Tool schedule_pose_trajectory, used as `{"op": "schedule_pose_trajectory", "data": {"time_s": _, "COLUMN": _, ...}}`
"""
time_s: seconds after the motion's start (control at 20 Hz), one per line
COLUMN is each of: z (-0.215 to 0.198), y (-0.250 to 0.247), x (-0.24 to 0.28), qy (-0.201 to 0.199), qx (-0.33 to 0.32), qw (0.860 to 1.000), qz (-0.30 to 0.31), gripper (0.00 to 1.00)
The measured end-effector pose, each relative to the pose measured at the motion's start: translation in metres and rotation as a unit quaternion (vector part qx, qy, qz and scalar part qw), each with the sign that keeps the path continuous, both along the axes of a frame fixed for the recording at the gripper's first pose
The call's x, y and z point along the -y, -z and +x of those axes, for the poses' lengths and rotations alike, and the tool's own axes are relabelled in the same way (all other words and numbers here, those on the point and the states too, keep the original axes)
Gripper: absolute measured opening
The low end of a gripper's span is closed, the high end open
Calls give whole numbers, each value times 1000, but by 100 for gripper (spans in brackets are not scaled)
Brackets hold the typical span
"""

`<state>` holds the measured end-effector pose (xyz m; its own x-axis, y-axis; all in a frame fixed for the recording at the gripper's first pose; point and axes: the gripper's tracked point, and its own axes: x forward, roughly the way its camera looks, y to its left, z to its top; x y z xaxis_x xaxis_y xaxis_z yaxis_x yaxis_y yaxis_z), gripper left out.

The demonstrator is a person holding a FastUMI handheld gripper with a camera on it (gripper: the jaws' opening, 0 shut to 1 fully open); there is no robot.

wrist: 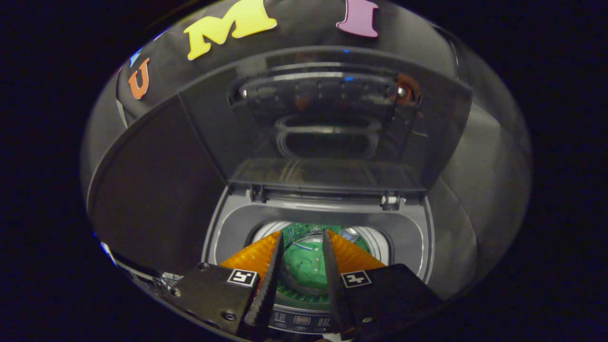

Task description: Put the clothes into the washing machine and then close the washing machine lid.

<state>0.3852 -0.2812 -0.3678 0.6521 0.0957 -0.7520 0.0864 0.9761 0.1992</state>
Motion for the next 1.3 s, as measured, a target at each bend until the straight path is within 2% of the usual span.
{"op": "schedule_pose_trajectory", "data": {"time_s": 0.2, "z": 6, "y": -44, "x": -8, "qy": -39, "qx": 25, "qw": 999, "qz": 1, "gripper": 49}}
{"op": "schedule_pose_trajectory", "data": {"time_s": 0.55, "z": 56, "y": -134, "x": -9, "qy": -54, "qx": 114, "qw": 991, "qz": -35, "gripper": 48}}
{"op": "schedule_pose_trajectory", "data": {"time_s": 0.8, "z": 105, "y": -166, "x": -2, "qy": -40, "qx": 140, "qw": 987, "qz": -64, "gripper": 100}}
{"op": "schedule_pose_trajectory", "data": {"time_s": 1.1, "z": 156, "y": -164, "x": 19, "qy": 11, "qx": 153, "qw": 986, "qz": -62, "gripper": 100}}
{"op": "schedule_pose_trajectory", "data": {"time_s": 1.3, "z": 166, "y": -152, "x": 21, "qy": 43, "qx": 164, "qw": 985, "qz": -31, "gripper": 100}}
